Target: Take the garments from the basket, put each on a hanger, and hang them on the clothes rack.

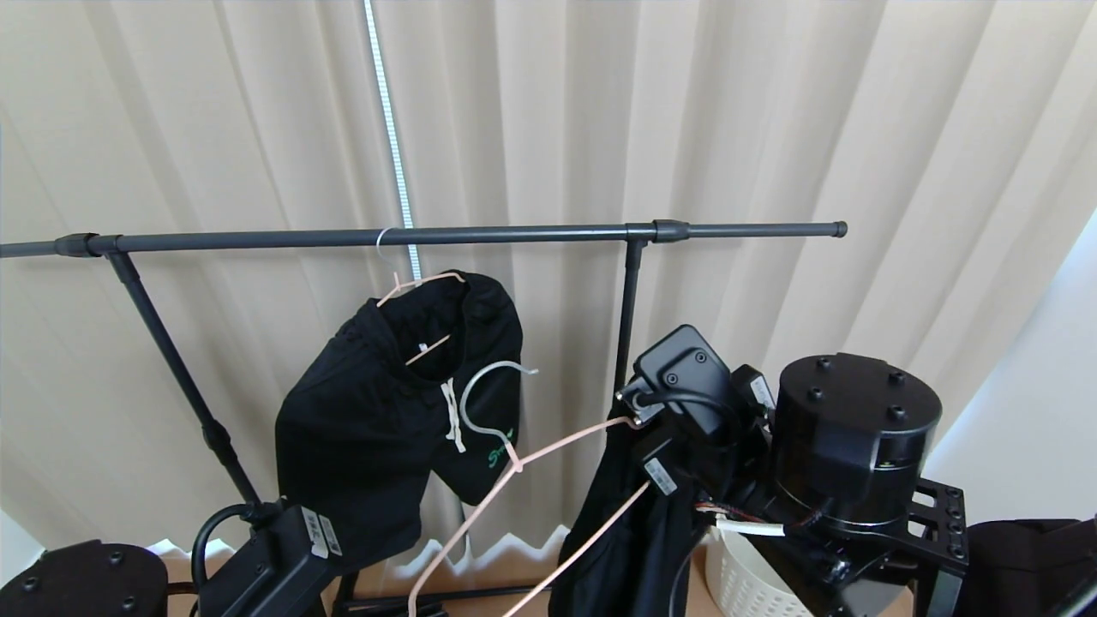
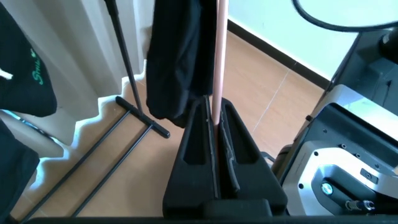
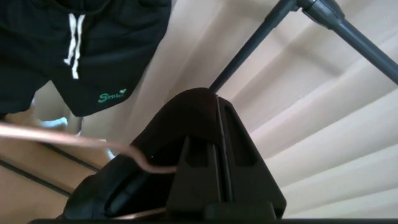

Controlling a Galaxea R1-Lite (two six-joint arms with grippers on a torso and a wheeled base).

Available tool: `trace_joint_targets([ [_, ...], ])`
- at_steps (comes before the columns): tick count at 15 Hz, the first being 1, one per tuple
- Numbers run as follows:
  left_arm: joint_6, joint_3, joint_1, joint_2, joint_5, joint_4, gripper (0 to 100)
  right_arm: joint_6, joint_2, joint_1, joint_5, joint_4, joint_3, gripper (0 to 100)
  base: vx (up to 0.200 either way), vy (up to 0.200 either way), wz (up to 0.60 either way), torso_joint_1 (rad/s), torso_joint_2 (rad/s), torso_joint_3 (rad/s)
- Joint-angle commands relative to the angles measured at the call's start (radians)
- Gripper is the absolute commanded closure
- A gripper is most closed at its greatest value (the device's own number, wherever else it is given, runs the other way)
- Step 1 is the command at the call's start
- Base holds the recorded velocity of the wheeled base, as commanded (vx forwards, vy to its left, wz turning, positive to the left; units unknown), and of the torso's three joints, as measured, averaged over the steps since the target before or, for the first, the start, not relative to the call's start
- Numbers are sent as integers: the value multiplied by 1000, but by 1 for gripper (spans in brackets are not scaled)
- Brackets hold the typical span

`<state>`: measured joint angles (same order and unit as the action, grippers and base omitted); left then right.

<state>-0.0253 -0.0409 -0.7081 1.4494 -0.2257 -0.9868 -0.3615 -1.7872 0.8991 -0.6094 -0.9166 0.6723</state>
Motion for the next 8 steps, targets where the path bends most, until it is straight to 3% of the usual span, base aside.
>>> trace_joint_targets([
  [1,-1,-1,9,-1,0,-1,100,1,14,34,0,-1,-7,100,0,0,0,0,0,0],
  [8,-1,6,9,11,0,-36,100,79,15,167,2,2,-7,100,0,0,0,0,0,0],
])
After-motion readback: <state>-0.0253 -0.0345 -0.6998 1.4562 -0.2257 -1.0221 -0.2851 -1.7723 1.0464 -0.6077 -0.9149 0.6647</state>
